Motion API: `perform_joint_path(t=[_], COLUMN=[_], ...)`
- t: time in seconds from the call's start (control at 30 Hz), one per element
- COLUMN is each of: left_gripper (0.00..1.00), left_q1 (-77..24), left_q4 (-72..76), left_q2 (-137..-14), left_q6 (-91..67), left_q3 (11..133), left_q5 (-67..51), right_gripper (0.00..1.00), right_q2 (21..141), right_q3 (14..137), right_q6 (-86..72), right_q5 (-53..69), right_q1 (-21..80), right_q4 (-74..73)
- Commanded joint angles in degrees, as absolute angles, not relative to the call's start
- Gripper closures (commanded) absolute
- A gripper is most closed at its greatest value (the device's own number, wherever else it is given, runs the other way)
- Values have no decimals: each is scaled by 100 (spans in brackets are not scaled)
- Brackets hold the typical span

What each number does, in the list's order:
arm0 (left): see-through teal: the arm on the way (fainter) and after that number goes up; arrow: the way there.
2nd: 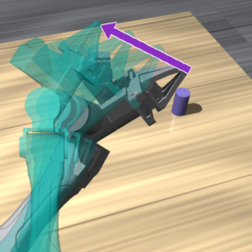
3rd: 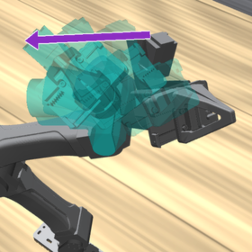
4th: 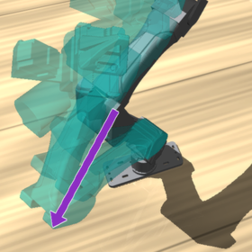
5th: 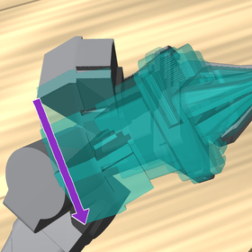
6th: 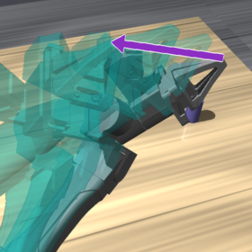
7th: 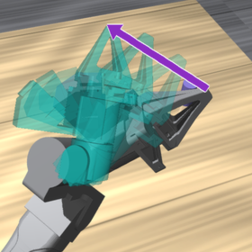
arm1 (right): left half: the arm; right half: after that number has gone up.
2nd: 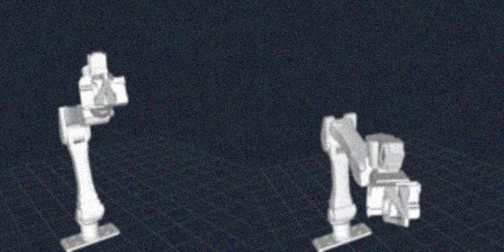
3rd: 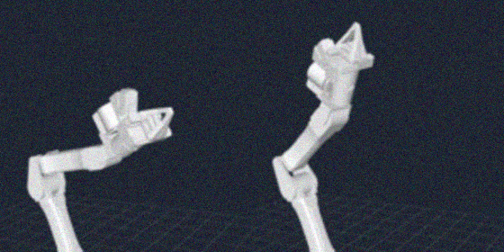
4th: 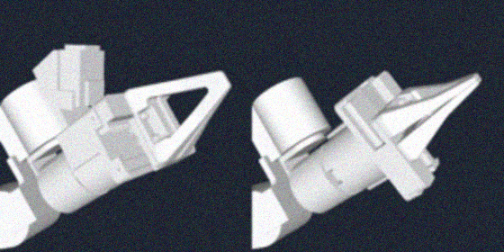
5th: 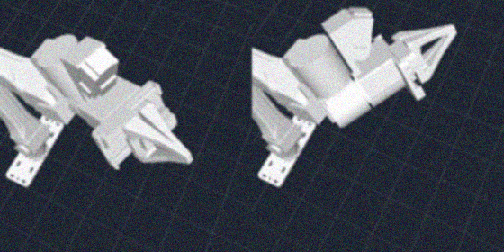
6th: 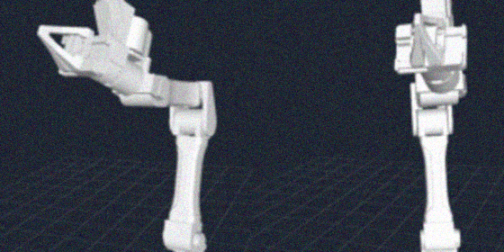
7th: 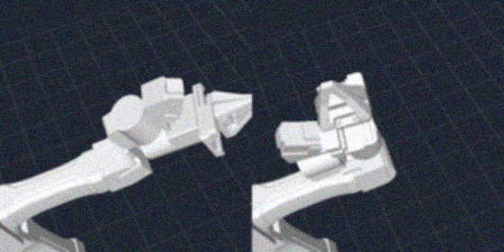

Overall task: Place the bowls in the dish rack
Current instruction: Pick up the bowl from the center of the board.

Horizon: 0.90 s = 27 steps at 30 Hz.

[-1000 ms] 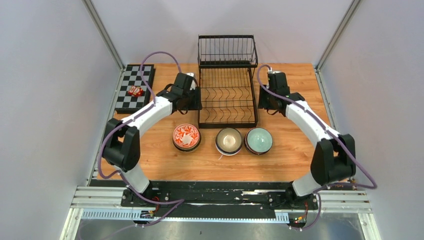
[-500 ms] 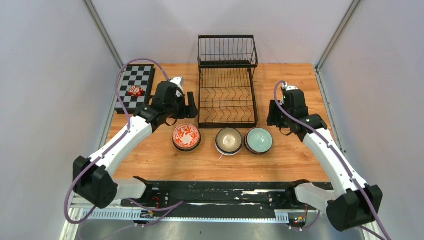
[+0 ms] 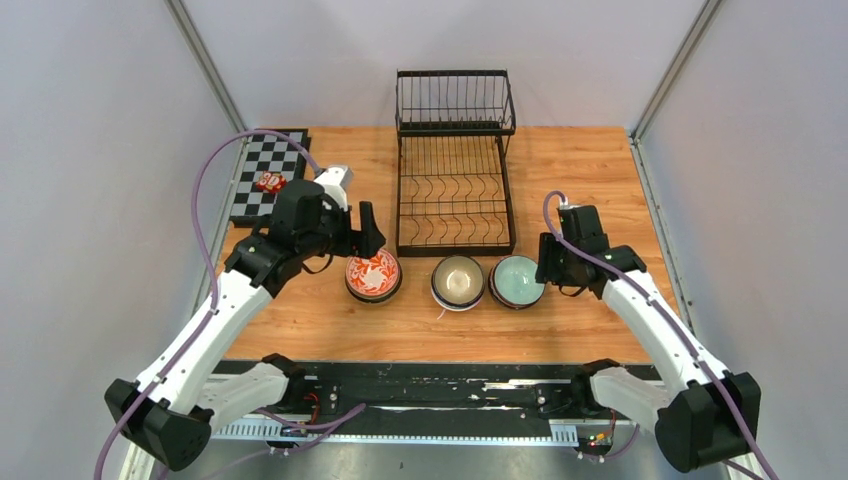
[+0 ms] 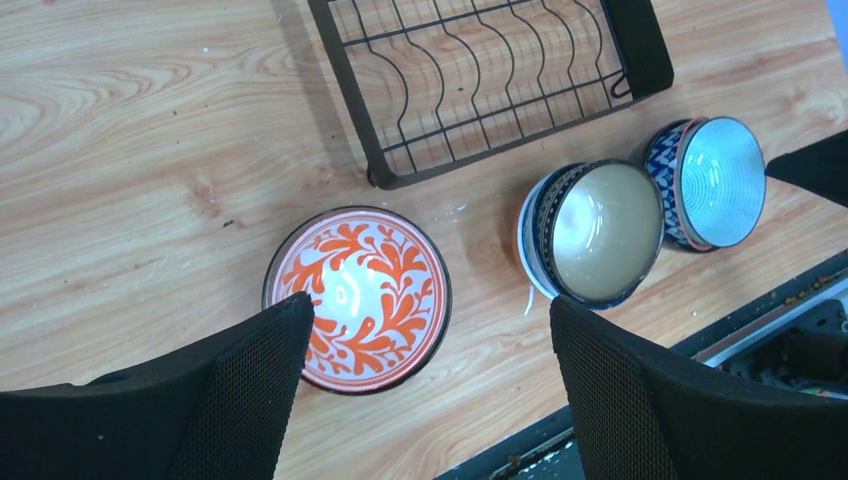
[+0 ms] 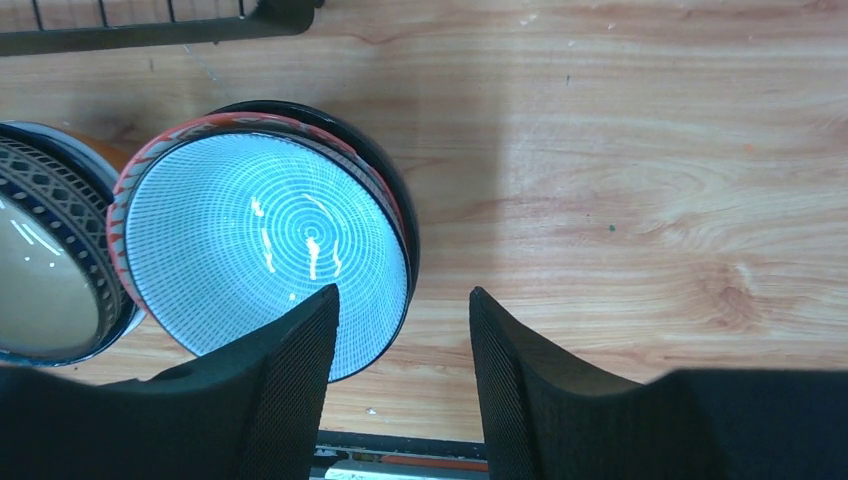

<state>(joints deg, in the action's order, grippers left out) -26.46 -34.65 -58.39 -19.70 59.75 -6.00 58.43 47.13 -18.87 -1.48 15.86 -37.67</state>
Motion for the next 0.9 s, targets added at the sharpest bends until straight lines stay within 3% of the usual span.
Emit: perform_joint_path(t=[0.0, 0.13, 0.5, 0.73, 0.87], left_gripper=[10, 0, 0, 0, 0], left_q1=[-2681, -2681, -2682, -2682, -2681], left_q4=[-3797, -3757, -3713, -3702, -3714], left_q2=[-5631, -5514, -5536, -5551, -5554], left_q6=[-1631, -1523, -1468, -1464, -1498], left_q3=[5749, 5520, 5265, 5265, 5284], left_q5=[-619, -629, -732, -703, -723], right_gripper=[48, 54, 68, 96, 97], right_q2=[6114, 6358, 6733, 6652, 6543], right_q3=[4558, 4501, 4411, 4378, 4377], right_q6=[-2035, -2087, -2089, -2053, -2027], right_q5=[-89, -88, -298, -592, -741], right_q1=[1632, 1684, 1848, 1981, 2041], right_q4=[-3640, -3410, -3152, -3161, -3227])
